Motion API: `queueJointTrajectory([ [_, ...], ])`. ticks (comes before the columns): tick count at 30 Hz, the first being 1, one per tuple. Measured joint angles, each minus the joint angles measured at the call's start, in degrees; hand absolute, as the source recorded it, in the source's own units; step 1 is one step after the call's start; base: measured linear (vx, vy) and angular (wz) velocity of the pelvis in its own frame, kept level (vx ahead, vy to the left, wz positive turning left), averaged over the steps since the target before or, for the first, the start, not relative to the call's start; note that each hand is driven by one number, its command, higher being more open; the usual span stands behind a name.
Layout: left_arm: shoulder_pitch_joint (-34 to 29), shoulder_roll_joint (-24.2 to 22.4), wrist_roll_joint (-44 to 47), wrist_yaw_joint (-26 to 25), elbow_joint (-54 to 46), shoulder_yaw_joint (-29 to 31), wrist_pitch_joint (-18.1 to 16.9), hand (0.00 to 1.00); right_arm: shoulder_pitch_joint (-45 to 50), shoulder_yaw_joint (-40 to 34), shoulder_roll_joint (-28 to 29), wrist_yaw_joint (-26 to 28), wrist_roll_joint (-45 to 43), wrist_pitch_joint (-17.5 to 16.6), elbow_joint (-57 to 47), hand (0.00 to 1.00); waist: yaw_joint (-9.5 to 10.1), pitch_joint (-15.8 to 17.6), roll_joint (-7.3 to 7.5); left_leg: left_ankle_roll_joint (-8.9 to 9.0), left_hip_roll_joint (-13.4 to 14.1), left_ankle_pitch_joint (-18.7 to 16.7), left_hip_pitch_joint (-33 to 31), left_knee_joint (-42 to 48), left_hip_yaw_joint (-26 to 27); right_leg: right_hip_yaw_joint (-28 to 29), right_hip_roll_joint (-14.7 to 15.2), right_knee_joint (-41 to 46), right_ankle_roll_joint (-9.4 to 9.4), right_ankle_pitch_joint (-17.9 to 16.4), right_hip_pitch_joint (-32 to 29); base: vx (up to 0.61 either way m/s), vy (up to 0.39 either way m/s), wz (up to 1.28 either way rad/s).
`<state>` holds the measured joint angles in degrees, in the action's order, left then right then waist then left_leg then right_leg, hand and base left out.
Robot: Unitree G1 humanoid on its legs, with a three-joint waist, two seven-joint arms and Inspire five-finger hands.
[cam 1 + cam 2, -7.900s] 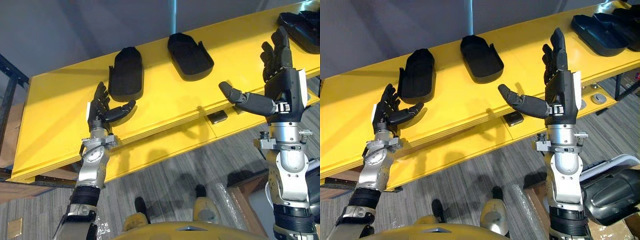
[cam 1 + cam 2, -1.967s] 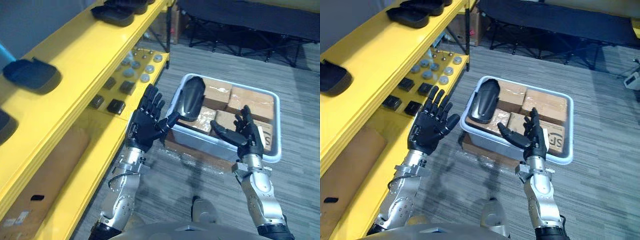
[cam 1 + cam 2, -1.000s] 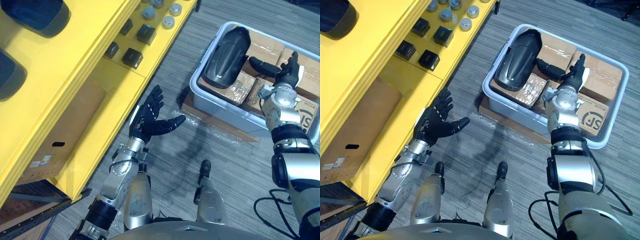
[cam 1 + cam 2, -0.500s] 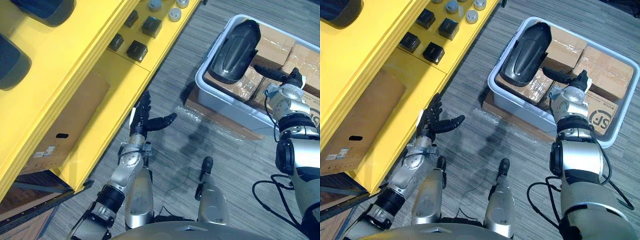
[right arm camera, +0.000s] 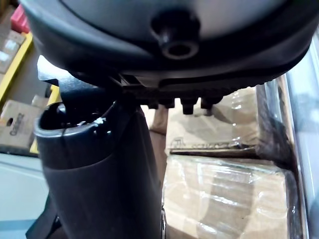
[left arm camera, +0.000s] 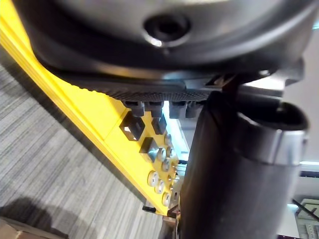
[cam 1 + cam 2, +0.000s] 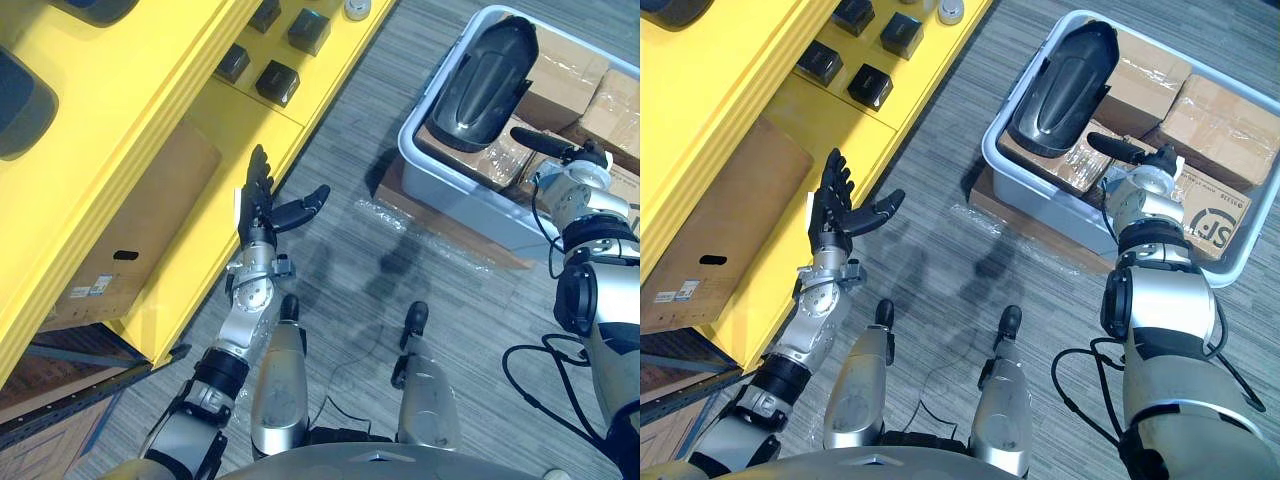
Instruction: Walk over and take three plastic housings, then place them on the shelf
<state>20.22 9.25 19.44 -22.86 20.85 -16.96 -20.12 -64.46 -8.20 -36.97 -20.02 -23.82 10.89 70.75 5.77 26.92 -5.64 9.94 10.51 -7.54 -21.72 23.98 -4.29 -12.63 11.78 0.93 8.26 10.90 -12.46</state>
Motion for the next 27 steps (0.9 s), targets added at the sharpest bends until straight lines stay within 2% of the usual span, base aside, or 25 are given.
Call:
queueJointTrajectory([
  [4, 0.0, -0.6, 0.5, 0.1, 0.0, -0.1, -1.1, 1.0, -1.8, 2.6, -0.7, -1.3, 1.0, -1.3, 0.0, 1.0, 0.35, 0.0, -0.01, 0.01, 0.0, 0.2, -0.7, 0.0, -0.2, -0.1, 0.0, 0.1, 0.0, 0.0, -0.7, 0.0, 0.0, 0.0],
  [8, -0.5, -0.8, 0.9, 1.3, 0.0, -0.2, -1.3, 1.0, -4.1, 5.7, -1.3, -4.8, 2.8, -4.4, 0.0, 1.0, 0.6, 0.0, -0.03, 0.01, 0.0, 0.3, -1.4, 0.2, -0.3, -0.2, 0.0, 0.3, 0.0, 0.0, -1.3, 0.02, 0.014, 0.0],
  [9, -0.7, -1.3, 1.5, 2.0, 0.0, -0.3, -1.3, 1.0, -4.4, 7.2, -1.8, -6.0, 3.3, -6.0, -0.1, 1.0, 0.88, 0.0, -0.08, 0.01, 0.0, 0.3, -1.5, 0.2, -0.3, -0.2, 0.0, 0.3, 0.0, 0.0, -1.4, 0.0, 0.0, 0.0],
  [13, -2.2, -2.1, 2.9, 4.0, 0.0, -1.6, -1.6, 1.0, -4.8, 9.5, -3.7, -8.4, 5.0, -8.1, -0.2, 1.0, 1.56, 0.3, -0.65, 0.0, -0.1, 0.3, -1.6, 0.2, -0.5, -0.4, 0.0, 0.5, 0.0, 0.0, -1.4, 0.0, 0.0, 0.0],
  [18, -5.5, -2.7, 3.4, 5.9, 0.8, -4.1, -2.2, 1.0, -6.6, 13.5, -6.0, -8.6, 5.5, -7.8, -0.3, 1.0, 2.03, 1.2, -2.74, 0.01, -0.1, 0.6, -1.9, -0.1, -0.8, -0.9, 0.1, 0.9, -0.11, -0.1, -1.8, 0.0, 0.01, 0.02],
  [22, -5.6, -3.2, 4.3, 6.6, 3.4, -6.1, -2.6, 1.0, -7.2, 15.1, -6.4, -7.4, 5.5, -5.9, -0.1, 1.0, 2.58, 1.2, -3.06, 0.12, -0.1, 1.3, -3.8, -0.2, -1.3, -1.4, 0.1, 1.2, -0.24, -0.2, -3.6, 0.0, 0.003, 0.03],
  [26, -5.6, -5.4, 5.1, 7.3, 6.0, -8.5, -2.8, 1.0, -8.0, 18.7, -8.9, -5.0, 5.7, -3.7, 0.6, 1.0, 4.18, 1.6, -4.77, 0.24, -0.4, 2.2, -5.8, -0.6, -2.6, -2.4, 0.2, 1.8, -0.27, -0.2, -5.2, 0.0, 0.005, 0.12],
  [27, -5.5, -5.7, 5.5, 7.5, 6.6, -9.4, -2.8, 1.0, -8.3, 20.4, -9.8, -3.7, 7.1, -3.4, 0.6, 1.0, 5.18, 1.6, -5.0, 0.34, -0.5, 2.9, -6.3, -1.5, -2.7, -2.5, 0.3, 1.9, -0.28, -0.2, -6.2, 0.0, -0.004, 0.12],
])
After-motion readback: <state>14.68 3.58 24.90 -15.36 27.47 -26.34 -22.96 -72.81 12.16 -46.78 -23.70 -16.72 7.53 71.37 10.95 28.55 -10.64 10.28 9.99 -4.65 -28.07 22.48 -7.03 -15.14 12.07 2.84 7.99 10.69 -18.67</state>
